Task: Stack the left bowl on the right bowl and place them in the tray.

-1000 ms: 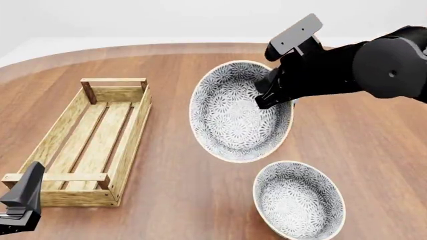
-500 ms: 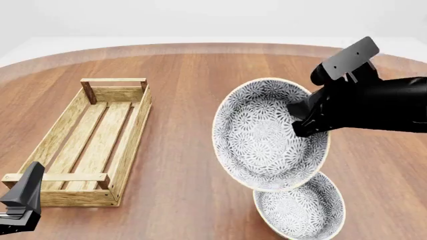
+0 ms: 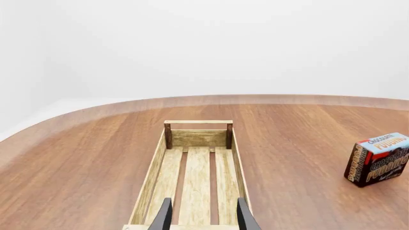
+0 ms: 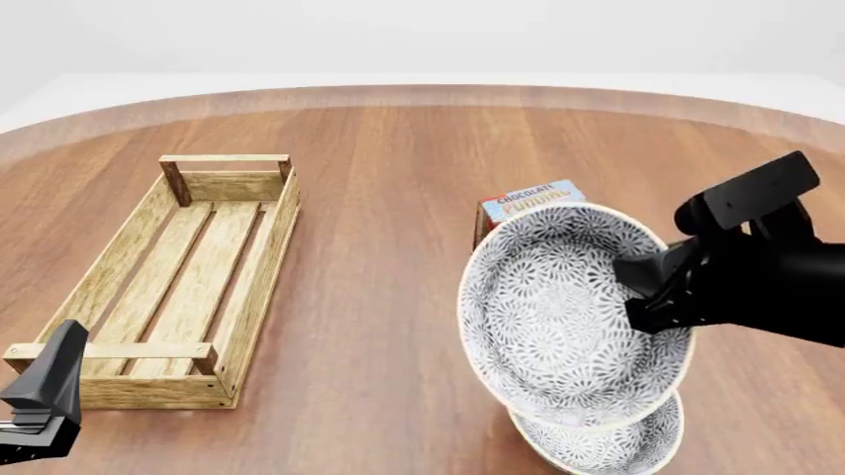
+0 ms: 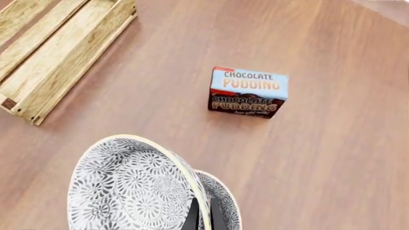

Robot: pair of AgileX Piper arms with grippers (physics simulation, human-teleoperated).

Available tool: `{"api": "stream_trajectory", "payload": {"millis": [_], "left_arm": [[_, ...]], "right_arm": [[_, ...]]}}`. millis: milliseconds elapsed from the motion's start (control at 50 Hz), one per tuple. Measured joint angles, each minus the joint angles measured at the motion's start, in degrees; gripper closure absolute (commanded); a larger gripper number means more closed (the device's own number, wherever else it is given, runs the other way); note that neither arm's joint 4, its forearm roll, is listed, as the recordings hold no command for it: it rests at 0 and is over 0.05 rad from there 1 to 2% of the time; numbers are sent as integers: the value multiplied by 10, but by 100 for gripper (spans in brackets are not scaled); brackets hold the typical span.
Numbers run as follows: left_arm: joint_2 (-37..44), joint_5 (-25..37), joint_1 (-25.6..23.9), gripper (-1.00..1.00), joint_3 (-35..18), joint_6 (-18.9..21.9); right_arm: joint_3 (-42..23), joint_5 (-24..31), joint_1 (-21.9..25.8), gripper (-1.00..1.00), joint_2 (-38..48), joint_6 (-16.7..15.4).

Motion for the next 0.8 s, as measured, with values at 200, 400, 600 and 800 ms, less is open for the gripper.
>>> {"api": "stream_trajectory", "payload": {"millis": [200,400,600,800], "left_arm": [[0,0,0,-100,0,0],[0,0,0,-100,0,0],[0,0,1,-100,0,0],[0,0,1,-100,0,0]], "right_arm": [[41,-11,-13,100,-24,19],[73,-22,-22,100,-42,36],[102,-39,-34,100,-55,55],[128,-62,-50,100,-59,70]]}}
